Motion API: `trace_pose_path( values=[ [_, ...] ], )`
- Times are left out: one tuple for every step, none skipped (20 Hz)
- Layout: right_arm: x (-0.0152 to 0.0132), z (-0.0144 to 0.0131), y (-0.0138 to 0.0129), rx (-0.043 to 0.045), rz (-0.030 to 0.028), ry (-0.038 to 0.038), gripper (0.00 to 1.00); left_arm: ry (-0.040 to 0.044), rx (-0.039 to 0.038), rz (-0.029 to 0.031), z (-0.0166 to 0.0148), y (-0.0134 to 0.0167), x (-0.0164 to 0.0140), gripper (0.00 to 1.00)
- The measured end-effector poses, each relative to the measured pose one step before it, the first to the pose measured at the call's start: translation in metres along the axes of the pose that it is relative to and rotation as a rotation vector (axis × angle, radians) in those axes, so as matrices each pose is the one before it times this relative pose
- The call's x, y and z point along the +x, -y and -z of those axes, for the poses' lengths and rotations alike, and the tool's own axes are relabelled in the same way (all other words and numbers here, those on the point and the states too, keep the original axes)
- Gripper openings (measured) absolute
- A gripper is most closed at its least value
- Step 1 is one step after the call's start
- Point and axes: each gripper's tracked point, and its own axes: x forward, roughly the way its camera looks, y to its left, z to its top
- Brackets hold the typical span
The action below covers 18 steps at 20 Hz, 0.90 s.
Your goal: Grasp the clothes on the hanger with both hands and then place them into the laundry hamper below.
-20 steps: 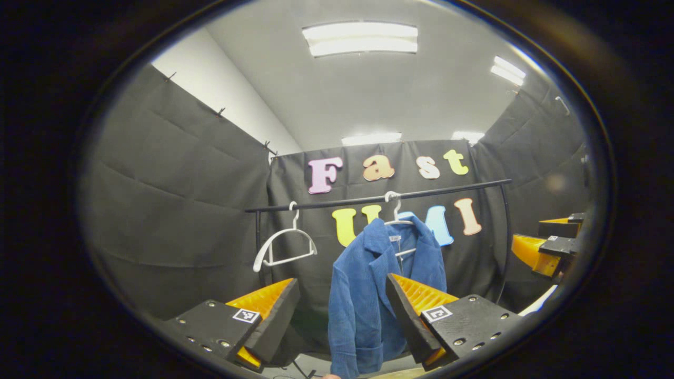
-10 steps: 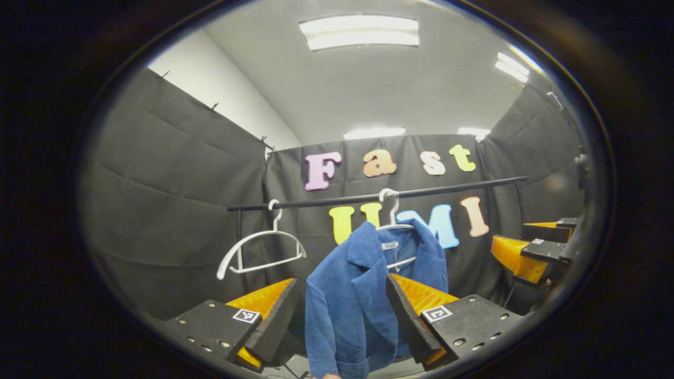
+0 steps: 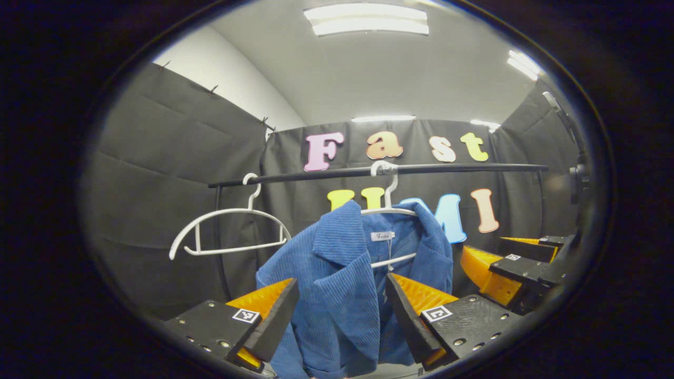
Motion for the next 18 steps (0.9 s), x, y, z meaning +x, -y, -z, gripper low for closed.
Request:
trace_pose_path(
  values=[
    [0.00718, 0.00420, -0.00269, -0.00099, -0.02211, -0.00477, 0.96, -0.01418, -0.00422, -0.00261, 0.00683, 0.00339, 0.00745, 1.00],
    [0.00691, 0.00484, -0.00125, -0.00197, -0.01827, -0.00328, 0.96, -0.01061, 0.00291, -0.00441, 0.00689, 0.00246, 0.00636, 1.00],
    [0.00600, 0.00482, -0.00116, 0.00030, -0.01569, -0.00579, 0.96, -0.00834, 0.00985, -0.00830, 0.00457, 0.00129, 0.00676, 1.00],
    [0.00747, 0.00585, -0.00198, 0.00477, -0.01504, -0.00426, 0.96, -0.00689, 0.01120, -0.01157, 0.00569, 0.00031, 0.00687, 1.00],
    [0.00633, 0.00454, -0.00184, 0.00723, -0.01580, -0.00523, 0.96, -0.00839, 0.00979, -0.00959, 0.00498, 0.00053, 0.00735, 1.00],
    [0.00774, 0.00530, -0.00139, 0.00641, -0.01292, -0.00811, 0.96, -0.00948, 0.00691, -0.01389, 0.00620, 0.00045, 0.00388, 1.00],
    [0.00690, 0.00510, -0.00036, 0.00251, -0.00913, -0.00718, 0.96, -0.00776, 0.00615, -0.01294, 0.00438, -0.00016, 0.00543, 1.00],
    [0.00670, 0.00541, -0.00027, -0.00240, -0.00583, -0.01060, 0.96, -0.00870, 0.00741, -0.01302, 0.00583, 0.00011, 0.00325, 0.95],
    [0.00573, 0.00621, 0.00040, -0.00221, -0.00448, -0.01208, 0.96, -0.00620, 0.00684, -0.01348, 0.00305, -0.00062, 0.00313, 0.95],
    [0.00524, 0.00747, -0.00158, -0.00090, -0.00759, -0.01587, 0.96, -0.00317, 0.00646, -0.01230, 0.00370, 0.00029, 0.00425, 0.95],
    [0.00572, 0.00681, -0.00003, 0.00088, -0.00379, -0.01435, 0.96, -0.00089, 0.00639, -0.01436, 0.00183, -0.00064, 0.00245, 1.00],
    [0.00394, 0.00611, -0.00080, 0.00224, -0.00645, -0.01492, 0.96, -0.00133, 0.00608, -0.01204, 0.00389, 0.00000, 0.00230, 0.98],
    [0.00531, 0.00631, 0.00074, 0.00123, -0.00210, -0.01444, 0.97, 0.00087, 0.00363, -0.02177, 0.00304, -0.00289, 0.00100, 0.95],
    [0.00297, 0.00641, 0.00018, 0.00180, -0.00172, -0.01541, 0.96, -0.00009, -0.00164, -0.01849, 0.00001, -0.00217, 0.00308, 0.95],
    [0.00353, 0.00487, -0.00038, 0.00297, -0.00430, -0.01156, 0.96, -0.00337, -0.00753, -0.01677, 0.00219, -0.00190, 0.00192, 0.95],
    [0.00360, 0.00329, -0.00008, 0.00244, -0.00426, -0.00694, 0.96, -0.00238, -0.01170, -0.01035, 0.00264, -0.00011, 0.00136, 0.95],
    [0.00280, 0.00126, -0.00006, 0.00083, -0.00471, -0.00209, 0.96, -0.00358, -0.00985, -0.00866, 0.00157, -0.00052, 0.00227, 0.95],
    [0.00213, 0.00187, -0.00078, -0.00218, -0.00279, -0.00053, 0.95, -0.00331, -0.00613, -0.00500, 0.00285, -0.00034, -0.00024, 0.95]
  ],
)
